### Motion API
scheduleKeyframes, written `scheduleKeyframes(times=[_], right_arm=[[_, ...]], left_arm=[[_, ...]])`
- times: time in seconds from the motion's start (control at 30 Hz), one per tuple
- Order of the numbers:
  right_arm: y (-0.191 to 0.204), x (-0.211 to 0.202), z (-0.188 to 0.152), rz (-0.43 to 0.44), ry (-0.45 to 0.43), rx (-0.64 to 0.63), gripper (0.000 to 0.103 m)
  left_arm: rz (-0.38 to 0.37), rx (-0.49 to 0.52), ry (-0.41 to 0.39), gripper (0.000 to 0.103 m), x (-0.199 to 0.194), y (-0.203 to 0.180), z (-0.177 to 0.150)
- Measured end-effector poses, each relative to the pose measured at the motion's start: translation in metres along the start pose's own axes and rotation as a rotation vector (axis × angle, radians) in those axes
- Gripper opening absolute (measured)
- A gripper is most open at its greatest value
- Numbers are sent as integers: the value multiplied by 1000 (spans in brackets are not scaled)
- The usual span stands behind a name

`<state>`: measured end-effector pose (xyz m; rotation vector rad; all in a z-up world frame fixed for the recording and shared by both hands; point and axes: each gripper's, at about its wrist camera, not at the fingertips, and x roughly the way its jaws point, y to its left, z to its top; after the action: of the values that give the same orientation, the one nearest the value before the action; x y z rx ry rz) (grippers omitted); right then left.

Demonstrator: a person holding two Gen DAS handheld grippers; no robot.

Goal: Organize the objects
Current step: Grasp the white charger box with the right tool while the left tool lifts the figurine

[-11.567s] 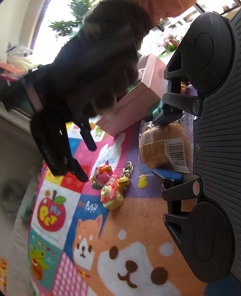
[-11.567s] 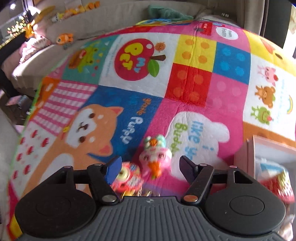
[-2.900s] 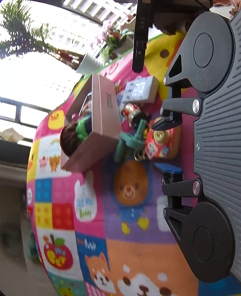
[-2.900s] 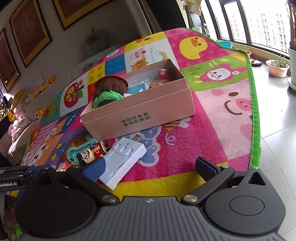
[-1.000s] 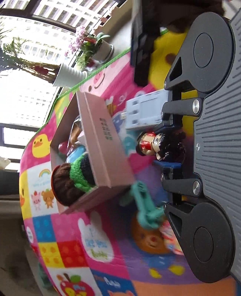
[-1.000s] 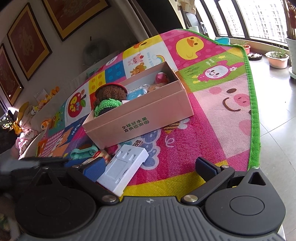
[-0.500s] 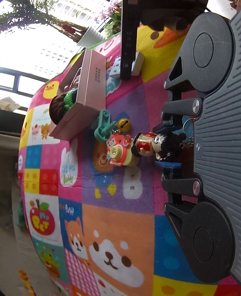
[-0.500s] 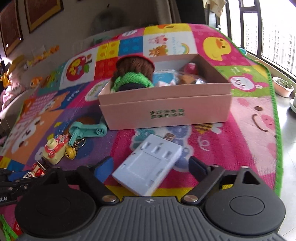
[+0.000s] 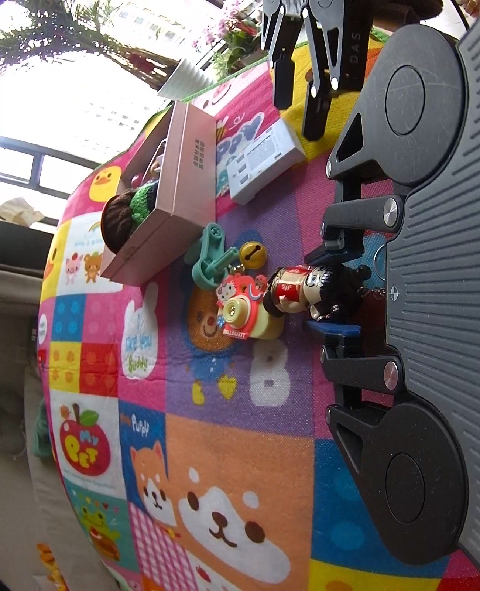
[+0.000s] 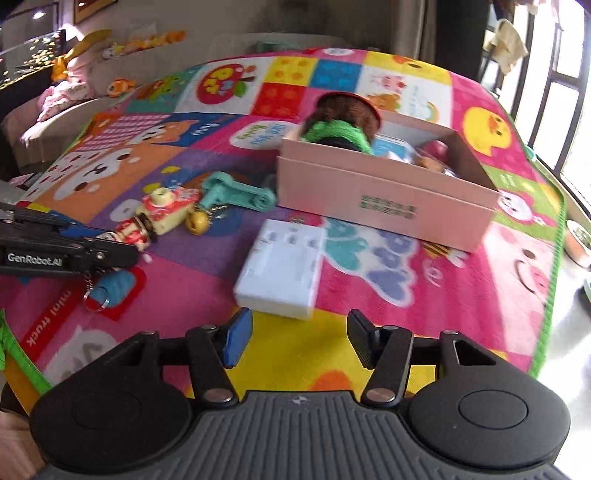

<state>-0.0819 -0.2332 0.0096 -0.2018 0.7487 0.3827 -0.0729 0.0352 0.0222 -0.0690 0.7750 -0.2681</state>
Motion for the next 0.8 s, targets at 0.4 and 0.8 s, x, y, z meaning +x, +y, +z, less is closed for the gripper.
scheduleKeyframes(times=[0.4,0.8], right_arm=[[11,33,29,7,-15,53,69],[10,-17,3,58,-20,-37,47]], left_arm=[[0,-7,1,35,1,1,0],[25,50,-19,35,-1,-5,-6]])
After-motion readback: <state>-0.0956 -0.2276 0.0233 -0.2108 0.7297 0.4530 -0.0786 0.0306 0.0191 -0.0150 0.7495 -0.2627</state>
